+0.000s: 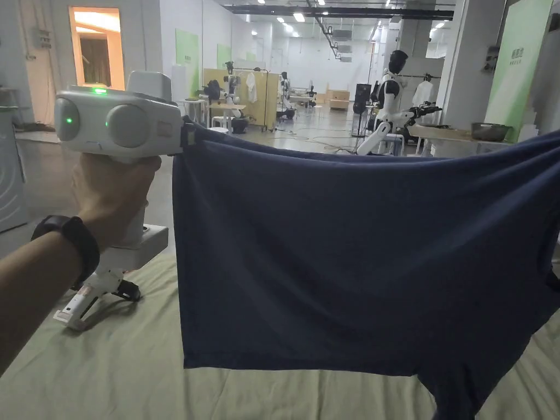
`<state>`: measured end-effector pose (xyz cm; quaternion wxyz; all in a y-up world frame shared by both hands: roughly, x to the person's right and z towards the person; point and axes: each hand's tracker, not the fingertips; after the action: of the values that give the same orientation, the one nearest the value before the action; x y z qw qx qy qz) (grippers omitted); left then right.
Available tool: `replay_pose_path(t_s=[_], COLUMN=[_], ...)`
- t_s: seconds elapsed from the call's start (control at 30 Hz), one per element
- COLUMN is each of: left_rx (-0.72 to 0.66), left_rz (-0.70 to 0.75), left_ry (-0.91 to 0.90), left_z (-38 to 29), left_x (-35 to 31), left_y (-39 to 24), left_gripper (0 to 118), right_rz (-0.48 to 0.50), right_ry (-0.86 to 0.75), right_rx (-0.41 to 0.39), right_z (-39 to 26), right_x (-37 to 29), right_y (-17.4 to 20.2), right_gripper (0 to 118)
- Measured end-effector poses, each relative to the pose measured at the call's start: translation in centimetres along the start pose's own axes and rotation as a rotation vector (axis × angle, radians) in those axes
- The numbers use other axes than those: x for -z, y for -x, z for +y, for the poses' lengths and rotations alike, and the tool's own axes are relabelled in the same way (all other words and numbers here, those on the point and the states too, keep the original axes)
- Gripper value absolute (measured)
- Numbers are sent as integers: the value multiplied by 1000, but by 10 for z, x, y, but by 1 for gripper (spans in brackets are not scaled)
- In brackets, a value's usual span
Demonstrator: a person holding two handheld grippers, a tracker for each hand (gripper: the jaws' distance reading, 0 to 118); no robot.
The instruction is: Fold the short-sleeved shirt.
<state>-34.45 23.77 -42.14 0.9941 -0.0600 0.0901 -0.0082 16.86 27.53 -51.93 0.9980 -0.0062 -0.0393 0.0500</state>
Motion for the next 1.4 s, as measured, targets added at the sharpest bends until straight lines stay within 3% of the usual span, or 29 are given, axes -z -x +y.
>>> replay_pose_path(t_s=[0.1,0.2,0.33,0.4,0.43,0.57,0.63,0.67,0.8,0.9,1.03,1.13,1.33,1.4], left_rx=[-7,-112,-185,-189,-208,-174,-227,-262,-298,-315,-294,-288,-259,-261], left_rz=[-6,-56,-62,-56,-59,-88,-108,-132,-145,-160,-176,-168,-175,-177], left_ry=[43,102,214,251,276,316,352,373,386,403,445,468,576,592], left_z=[-30,-88,-167,-197,-215,-271,-296,-308,-356,-379,-400,-415,-439,-446], left_x=[10,17,18,6,-3,-46,-77,-96,-169,-225,-285,-320,-344,-343], left_y=[-2,1,-2,-5,-5,5,13,20,38,50,62,68,60,61], left_gripper=[1,1,1,1,1,1,1,1,1,1,1,1,1,10], right_rz=[41,66,104,163,188,192,203,261,225,215,183,134,99,104], right_ry=[77,151,286,331,370,382,403,435,465,508,555,587,699,754], right_rx=[33,91,53,124,169,154,181,201,183,256,271,391,347,344], right_z=[-37,-94,-176,-211,-227,-276,-299,-312,-360,-388,-409,-427,-454,-461], right_x=[7,8,-5,-15,-29,-92,-129,-149,-223,-285,-354,-398,-426,-424], right_y=[2,6,15,8,7,-10,-24,-34,-58,-76,-93,-104,-100,-96], right_gripper=[2,2,2,2,2,2,2,2,2,2,2,2,2,3])
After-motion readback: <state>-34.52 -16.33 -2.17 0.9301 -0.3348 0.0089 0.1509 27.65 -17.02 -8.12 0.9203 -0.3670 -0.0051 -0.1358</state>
